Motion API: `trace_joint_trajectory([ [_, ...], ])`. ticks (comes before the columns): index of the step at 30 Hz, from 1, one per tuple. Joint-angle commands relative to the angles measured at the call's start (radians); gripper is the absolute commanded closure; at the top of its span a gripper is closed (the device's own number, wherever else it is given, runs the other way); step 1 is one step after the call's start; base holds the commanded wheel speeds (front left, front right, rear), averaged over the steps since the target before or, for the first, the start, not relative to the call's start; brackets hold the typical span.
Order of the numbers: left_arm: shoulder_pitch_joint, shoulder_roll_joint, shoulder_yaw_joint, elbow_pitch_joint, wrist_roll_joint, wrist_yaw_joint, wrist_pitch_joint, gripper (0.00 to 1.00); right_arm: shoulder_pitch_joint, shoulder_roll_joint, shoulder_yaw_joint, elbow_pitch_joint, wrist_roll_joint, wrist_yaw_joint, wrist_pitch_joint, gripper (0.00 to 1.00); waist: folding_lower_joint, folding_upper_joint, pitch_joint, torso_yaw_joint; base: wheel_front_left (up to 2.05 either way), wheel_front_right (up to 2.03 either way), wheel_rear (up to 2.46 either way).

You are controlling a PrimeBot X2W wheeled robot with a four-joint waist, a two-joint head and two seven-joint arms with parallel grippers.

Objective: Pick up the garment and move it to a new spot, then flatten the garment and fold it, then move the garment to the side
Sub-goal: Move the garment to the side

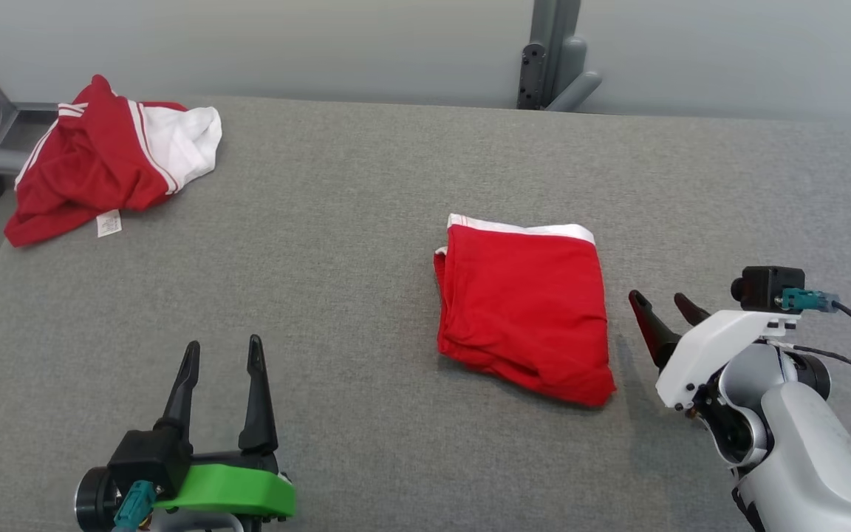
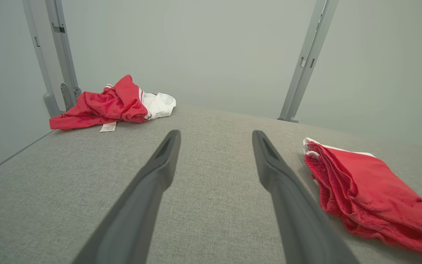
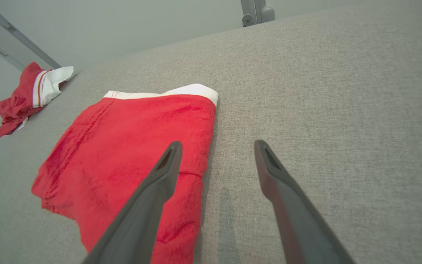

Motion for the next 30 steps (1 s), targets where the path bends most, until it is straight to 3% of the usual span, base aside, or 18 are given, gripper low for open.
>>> trace_joint_trajectory([
  [1,-0.019,0.001,0.0,0.0,-0.006,0.003,0.0,0.0,-0.021,-0.01,0.01,0.014,0.013,0.0,0.009,0.0,0.0,0.0032,0.036,0.045,0.0,0.0,0.0],
  [15,-0.051,0.001,-0.012,-0.002,-0.027,0.014,0.0,0.0,-0.156,-0.071,0.11,0.251,0.204,0.0,0.124,0.0,0.0,0.0032,0.101,0.144,0.0,0.0,0.0],
  [16,-0.052,0.001,-0.011,-0.002,-0.027,0.015,0.0,0.0,-0.161,-0.075,0.12,0.257,0.212,0.0,0.122,0.08,0.0,0.0032,0.103,0.146,0.0,0.0,0.0],
  [17,-0.054,0.001,-0.01,-0.002,-0.027,0.015,0.0,0.0,-0.166,-0.078,0.132,0.262,0.22,0.0,0.119,0.3,0.0,0.0032,0.104,0.147,0.0,0.0,0.0],
  [18,-0.054,0.001,-0.008,-0.002,-0.027,0.016,0.0,0.0,-0.171,-0.079,0.144,0.266,0.227,0.0,0.117,0.62,0.0,0.0032,0.104,0.147,0.0,0.0,0.0],
  [20,-0.053,0.001,-0.004,-0.002,-0.025,0.016,0.0,0.0,-0.18,-0.086,0.169,0.271,0.236,0.0,0.109,0.79,0.0,0.0032,0.104,0.144,0.0,0.0,0.0],
  [21,-0.053,0.001,-0.003,-0.002,-0.025,0.017,0.0,0.0,-0.184,-0.092,0.18,0.273,0.242,0.0,0.103,1.0,0.0,0.0032,0.105,0.141,0.0,0.0,0.0],
  [30,-0.062,0.001,-0.002,-0.013,-0.003,0.006,0.0,0.0,-0.224,-0.137,0.259,0.288,0.281,-0.001,0.039,1.0,0.0,0.0032,0.117,0.07,0.0,0.0,0.0],
])
